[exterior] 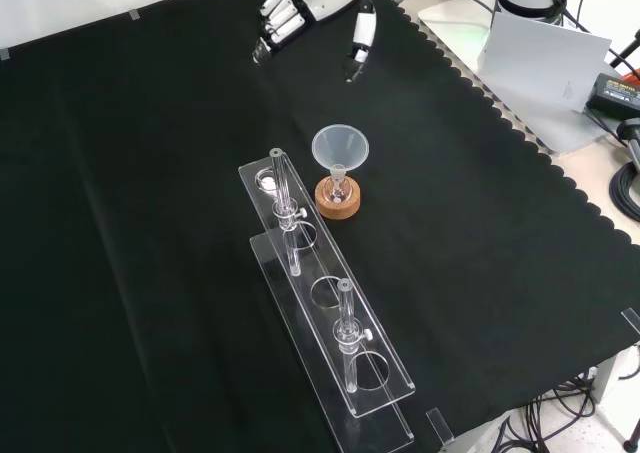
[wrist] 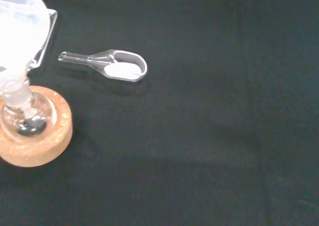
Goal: Pick up the weighing funnel.
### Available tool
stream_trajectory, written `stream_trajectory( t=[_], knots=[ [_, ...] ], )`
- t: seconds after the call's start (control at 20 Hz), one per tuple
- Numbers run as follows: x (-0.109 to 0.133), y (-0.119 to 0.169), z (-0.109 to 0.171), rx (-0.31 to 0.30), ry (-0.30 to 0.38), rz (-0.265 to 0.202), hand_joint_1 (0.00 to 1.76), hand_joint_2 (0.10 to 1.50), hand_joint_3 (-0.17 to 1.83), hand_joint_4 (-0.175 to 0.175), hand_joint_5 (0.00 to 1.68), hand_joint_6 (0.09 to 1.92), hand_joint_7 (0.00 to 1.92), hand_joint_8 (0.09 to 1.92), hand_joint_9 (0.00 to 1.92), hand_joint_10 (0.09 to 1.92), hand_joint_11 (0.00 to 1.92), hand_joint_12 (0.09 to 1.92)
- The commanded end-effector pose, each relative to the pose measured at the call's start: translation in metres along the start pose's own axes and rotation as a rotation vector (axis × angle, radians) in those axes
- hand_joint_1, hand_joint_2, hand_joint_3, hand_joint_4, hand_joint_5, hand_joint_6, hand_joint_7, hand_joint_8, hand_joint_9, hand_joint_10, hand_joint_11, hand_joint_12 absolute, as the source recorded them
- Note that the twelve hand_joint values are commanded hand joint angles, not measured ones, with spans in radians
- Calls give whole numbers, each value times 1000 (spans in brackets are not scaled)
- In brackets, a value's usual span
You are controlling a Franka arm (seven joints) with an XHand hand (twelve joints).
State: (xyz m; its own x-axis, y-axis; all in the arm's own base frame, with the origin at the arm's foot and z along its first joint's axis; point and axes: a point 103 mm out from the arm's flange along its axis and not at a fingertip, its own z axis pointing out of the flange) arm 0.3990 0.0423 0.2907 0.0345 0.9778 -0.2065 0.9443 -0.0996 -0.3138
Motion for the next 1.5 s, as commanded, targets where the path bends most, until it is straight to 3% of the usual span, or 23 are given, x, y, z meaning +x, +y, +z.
stream_trajectory(
  t=[0.05, 0.45, 0.9, 1.5],
  knots=[
    [-10, 22, 11, -5, 27, 1, 681, 715, 332, -35, 226, 87, 182, 685, 492, 648, 329, 1354],
    [-10, 56, 32, 10, 17, -15, 820, 647, 521, -39, 435, 87, 397, 664, 665, 549, 412, 1320],
    [3, 91, 67, 53, 38, -68, 842, 628, 564, -39, 474, 87, 423, 657, 696, 531, 443, 1303],
    [31, 119, 90, 72, 3, -141, 856, 617, 582, -37, 494, 87, 426, 656, 722, 526, 461, 1299]
  ],
)
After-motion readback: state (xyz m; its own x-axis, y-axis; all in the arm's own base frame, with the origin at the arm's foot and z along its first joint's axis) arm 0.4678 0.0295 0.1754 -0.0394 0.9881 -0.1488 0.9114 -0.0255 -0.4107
